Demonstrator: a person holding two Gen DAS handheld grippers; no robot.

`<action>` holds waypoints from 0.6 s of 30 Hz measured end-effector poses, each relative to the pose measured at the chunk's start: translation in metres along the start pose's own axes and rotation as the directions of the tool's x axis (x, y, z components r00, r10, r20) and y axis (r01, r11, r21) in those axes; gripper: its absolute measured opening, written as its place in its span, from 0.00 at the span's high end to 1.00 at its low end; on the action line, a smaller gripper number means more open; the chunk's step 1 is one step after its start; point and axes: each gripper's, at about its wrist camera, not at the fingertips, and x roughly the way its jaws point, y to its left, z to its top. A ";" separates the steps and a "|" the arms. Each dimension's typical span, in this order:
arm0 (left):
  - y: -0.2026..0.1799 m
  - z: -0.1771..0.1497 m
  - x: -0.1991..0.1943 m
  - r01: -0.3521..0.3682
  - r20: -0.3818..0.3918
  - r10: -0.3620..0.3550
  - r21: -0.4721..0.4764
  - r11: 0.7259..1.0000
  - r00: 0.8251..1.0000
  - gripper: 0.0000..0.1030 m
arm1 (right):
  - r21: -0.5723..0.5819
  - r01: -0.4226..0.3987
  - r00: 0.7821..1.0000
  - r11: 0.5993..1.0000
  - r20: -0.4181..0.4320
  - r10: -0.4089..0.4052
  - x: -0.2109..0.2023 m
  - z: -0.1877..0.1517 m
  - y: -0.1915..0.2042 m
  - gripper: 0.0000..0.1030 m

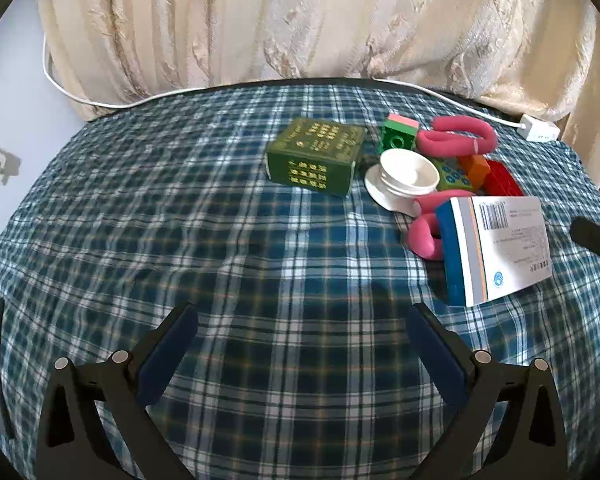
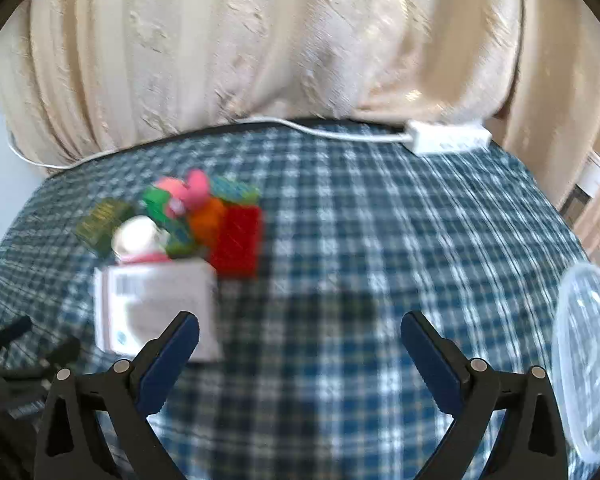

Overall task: Organize objects
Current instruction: 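Grasp the white medicine box with the right gripper and lift it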

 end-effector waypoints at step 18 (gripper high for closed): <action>0.020 -0.004 -0.002 -0.039 -0.002 0.039 -0.053 0.998 0.999 0.00 | -0.103 -0.362 0.929 0.927 -0.122 0.349 0.045 0.026 0.042 0.00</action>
